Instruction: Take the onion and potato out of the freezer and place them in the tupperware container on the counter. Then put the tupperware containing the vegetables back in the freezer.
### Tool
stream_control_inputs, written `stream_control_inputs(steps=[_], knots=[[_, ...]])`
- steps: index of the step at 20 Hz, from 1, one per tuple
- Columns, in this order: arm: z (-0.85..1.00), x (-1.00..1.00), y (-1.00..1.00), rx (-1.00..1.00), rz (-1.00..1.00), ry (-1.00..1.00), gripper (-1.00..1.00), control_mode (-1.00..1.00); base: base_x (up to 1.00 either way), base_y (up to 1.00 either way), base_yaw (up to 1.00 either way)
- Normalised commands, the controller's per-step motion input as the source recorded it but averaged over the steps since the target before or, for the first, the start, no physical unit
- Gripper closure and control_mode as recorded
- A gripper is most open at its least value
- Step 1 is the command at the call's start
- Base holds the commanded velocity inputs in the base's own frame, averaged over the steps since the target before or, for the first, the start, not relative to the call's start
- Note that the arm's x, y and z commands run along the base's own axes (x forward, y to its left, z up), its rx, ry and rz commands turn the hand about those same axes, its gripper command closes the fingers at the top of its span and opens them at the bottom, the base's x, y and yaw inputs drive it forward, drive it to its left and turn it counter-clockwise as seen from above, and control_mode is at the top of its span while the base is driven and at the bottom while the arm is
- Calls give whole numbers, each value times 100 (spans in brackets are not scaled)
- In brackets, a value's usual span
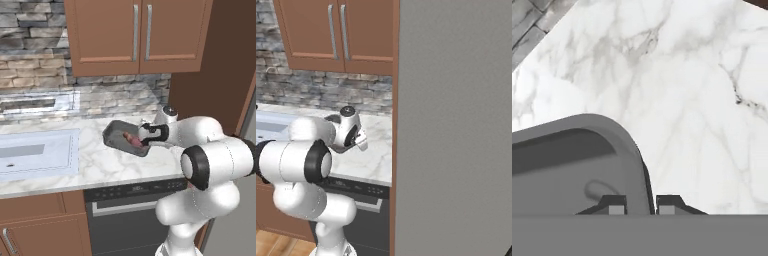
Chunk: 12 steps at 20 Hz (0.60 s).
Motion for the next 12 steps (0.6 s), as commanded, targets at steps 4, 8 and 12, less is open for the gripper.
stream_control_inputs(steps=[4, 8, 12], knots=[[100, -63, 1, 27, -7, 9, 100, -100, 0, 0, 0], [100, -85, 0, 16, -4, 18, 100, -100, 0, 0, 0], [100, -100, 0, 3, 0, 23, 100, -100, 0, 0, 0]])
